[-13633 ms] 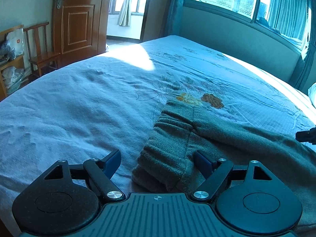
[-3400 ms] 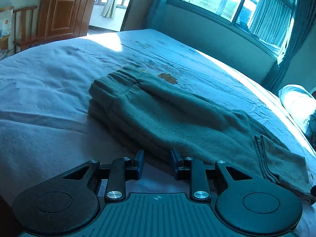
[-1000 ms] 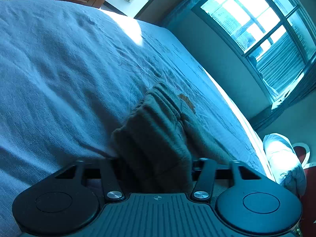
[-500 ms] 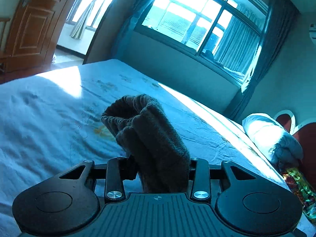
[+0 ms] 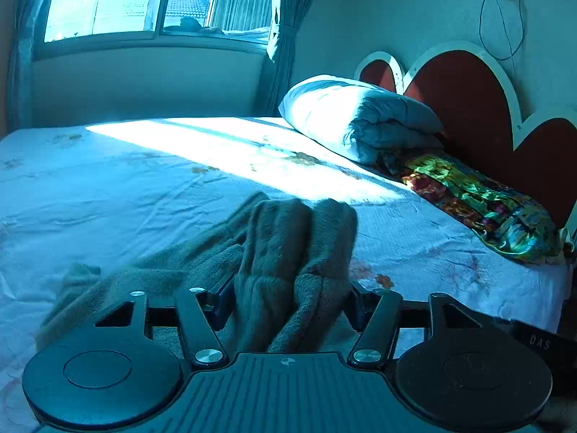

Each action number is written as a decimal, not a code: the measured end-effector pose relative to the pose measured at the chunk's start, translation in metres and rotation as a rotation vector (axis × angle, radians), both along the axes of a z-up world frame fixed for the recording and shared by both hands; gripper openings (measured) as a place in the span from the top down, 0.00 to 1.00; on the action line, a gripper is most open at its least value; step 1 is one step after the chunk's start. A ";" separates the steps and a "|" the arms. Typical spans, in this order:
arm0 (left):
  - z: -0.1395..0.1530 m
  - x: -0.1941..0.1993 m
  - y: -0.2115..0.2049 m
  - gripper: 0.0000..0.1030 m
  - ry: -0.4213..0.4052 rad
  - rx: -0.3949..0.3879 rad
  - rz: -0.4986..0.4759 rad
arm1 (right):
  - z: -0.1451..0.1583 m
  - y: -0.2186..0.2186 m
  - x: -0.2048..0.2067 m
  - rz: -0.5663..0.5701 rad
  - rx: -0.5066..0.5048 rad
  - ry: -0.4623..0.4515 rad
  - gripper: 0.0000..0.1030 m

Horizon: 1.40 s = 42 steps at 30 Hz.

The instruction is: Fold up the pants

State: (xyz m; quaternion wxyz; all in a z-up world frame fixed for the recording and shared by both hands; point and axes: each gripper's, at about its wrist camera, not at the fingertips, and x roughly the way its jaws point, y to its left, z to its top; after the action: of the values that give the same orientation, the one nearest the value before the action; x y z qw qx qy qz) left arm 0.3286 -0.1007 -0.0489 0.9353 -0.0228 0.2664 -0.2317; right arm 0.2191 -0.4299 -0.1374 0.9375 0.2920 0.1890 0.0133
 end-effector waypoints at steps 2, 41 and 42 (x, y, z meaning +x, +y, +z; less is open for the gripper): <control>-0.024 -0.019 -0.006 0.37 0.043 0.015 0.009 | -0.005 -0.016 0.000 -0.011 0.062 0.011 0.10; -0.095 -0.071 0.172 0.37 0.020 -0.036 0.459 | 0.055 0.096 0.042 0.353 0.095 -0.089 0.79; -0.097 -0.068 0.170 0.37 0.035 -0.033 0.445 | 0.045 0.091 0.043 0.323 0.074 -0.062 0.79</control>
State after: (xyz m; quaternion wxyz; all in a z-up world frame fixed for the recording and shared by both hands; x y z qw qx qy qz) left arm 0.2604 0.0698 -0.1456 0.9581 -0.1003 0.2673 -0.0234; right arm 0.2622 -0.3393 -0.0922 0.9171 0.2915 0.2040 0.1798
